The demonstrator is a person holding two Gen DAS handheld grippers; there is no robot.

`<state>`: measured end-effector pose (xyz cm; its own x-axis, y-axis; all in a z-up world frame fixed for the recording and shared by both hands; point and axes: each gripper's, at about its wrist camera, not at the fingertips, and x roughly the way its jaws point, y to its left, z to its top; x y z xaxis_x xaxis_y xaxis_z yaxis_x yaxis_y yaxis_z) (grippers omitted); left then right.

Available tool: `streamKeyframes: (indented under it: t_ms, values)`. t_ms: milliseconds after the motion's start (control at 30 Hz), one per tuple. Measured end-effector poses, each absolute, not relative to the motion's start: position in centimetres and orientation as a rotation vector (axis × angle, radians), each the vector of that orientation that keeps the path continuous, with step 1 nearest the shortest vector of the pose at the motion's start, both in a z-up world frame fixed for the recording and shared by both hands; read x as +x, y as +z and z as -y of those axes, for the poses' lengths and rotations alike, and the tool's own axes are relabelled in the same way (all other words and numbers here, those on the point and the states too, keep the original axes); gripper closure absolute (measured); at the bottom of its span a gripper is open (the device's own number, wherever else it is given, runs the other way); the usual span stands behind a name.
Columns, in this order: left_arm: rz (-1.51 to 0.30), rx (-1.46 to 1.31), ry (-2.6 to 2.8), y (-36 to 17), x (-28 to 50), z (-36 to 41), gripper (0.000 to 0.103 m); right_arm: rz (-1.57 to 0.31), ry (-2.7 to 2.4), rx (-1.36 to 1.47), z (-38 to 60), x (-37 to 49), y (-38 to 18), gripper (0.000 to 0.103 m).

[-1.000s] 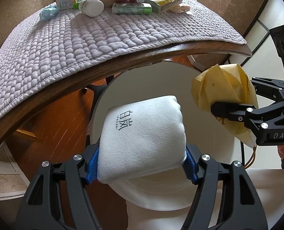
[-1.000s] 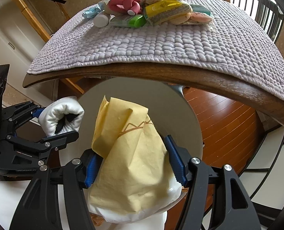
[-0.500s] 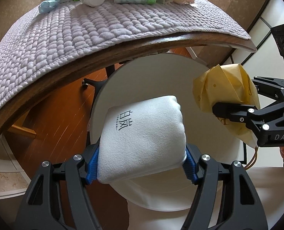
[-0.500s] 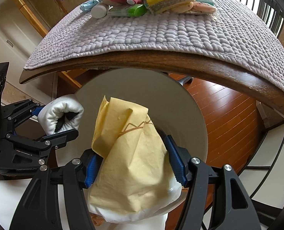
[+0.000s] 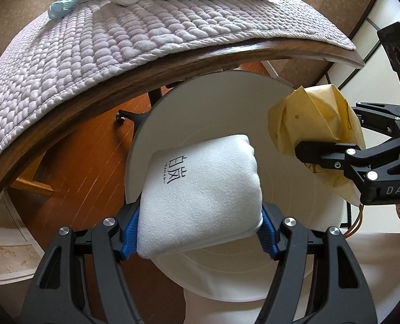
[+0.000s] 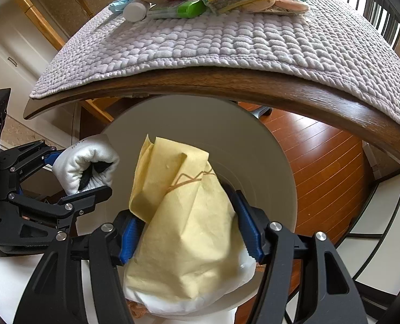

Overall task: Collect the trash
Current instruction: 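Carry the white towel and yellow paper bag over the white bin with both tools, then open the left tool to drop the towel while the right tool releases the paper bag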

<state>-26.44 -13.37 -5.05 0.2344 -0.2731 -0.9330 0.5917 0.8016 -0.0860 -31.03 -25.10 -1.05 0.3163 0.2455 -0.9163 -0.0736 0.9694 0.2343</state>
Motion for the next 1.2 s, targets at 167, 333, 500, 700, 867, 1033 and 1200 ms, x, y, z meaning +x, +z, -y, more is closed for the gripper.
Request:
streamKeyframes:
  t_ms: [167, 333, 500, 700, 867, 1033, 1200]
  values:
    - [-1.196, 0.317, -0.608, -5.4, -26.3, 13.7, 0.033, -1.236, 0.214, 0.158, 24.7, -30.6, -1.4, 0.041]
    - [-1.197, 0.323, -0.611, -5.8, -26.0, 14.5, 0.032, -1.236, 0.213, 0.161, 24.4, -30.4, -1.6, 0.041]
    - [-1.2, 0.328, -0.616, -6.0, -25.5, 15.5, 0.032, -1.236, 0.213, 0.163, 24.3, -30.3, -1.7, 0.041]
    - [-1.21, 0.321, -0.618, -6.0, -24.9, 16.1, 0.03, -1.227, 0.198, 0.174, 24.7, -30.5, -1.6, 0.039]
    - [-1.202, 0.317, -0.626, -6.0, -24.6, 16.3, 0.021, -1.218, 0.194, 0.187, 24.9, -30.3, -1.5, 0.029]
    - [-1.187, 0.329, -0.63, -5.8, -24.3, 16.4, 0.021, -1.213, 0.196, 0.189, 24.8, -30.3, -1.2, 0.029]
    - [-1.174, 0.328, -0.628, -5.0, -24.6, 15.7, 0.021, -1.196, 0.193, 0.175, 25.5, -30.3, -0.3, 0.028]
